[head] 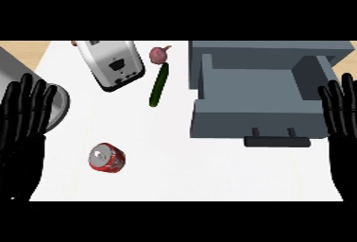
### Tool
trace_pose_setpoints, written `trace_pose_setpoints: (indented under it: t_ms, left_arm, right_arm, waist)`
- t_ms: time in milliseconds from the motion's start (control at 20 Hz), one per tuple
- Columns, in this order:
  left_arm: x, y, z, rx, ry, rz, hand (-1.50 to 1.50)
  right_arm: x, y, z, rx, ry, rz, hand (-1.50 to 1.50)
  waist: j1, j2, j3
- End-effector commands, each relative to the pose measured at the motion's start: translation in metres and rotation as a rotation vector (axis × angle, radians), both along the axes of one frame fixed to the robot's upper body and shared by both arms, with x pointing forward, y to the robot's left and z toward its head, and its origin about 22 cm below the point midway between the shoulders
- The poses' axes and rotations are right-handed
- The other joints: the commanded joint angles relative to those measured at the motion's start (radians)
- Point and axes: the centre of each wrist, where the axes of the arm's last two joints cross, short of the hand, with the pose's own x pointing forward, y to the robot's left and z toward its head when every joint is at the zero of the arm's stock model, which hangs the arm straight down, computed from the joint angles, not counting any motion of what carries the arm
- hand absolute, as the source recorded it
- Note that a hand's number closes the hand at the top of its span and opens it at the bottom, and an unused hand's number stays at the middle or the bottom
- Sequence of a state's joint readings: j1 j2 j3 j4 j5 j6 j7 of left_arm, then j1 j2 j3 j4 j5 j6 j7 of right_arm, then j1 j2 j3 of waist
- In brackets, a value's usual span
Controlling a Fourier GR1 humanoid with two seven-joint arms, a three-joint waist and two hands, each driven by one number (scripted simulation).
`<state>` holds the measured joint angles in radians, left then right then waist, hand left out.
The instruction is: Pick up the can, place it into the drawer and close the drawer
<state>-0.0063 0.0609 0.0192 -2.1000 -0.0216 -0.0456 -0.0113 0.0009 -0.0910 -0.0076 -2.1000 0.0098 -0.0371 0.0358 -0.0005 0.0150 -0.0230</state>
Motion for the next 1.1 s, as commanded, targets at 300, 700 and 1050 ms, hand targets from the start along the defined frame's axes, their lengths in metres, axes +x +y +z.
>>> trace_pose_setpoints:
  t_ms: [300,700,1050]
  left_arm:
    - [-0.012,-0.014,-0.027,0.185,0.294,-0.763,-1.5]
    - [-0.014,0.06,-0.008,0.223,0.342,-0.866,-1.5]
    - [-0.028,0.09,-0.006,0.16,0.396,-0.852,-1.5]
  right_arm:
    - [0.002,-0.001,-0.027,0.008,0.218,-0.046,-1.5]
    - [-0.024,-0.039,-0.03,0.004,0.283,-0.088,-1.5]
    - [-0.034,-0.02,-0.045,-0.002,0.277,-0.074,-1.5]
  waist:
    - [-0.018,-0.002,0.022]
    - [-0.004,-0.016,0.023]
    - [0.001,-0.016,0.023]
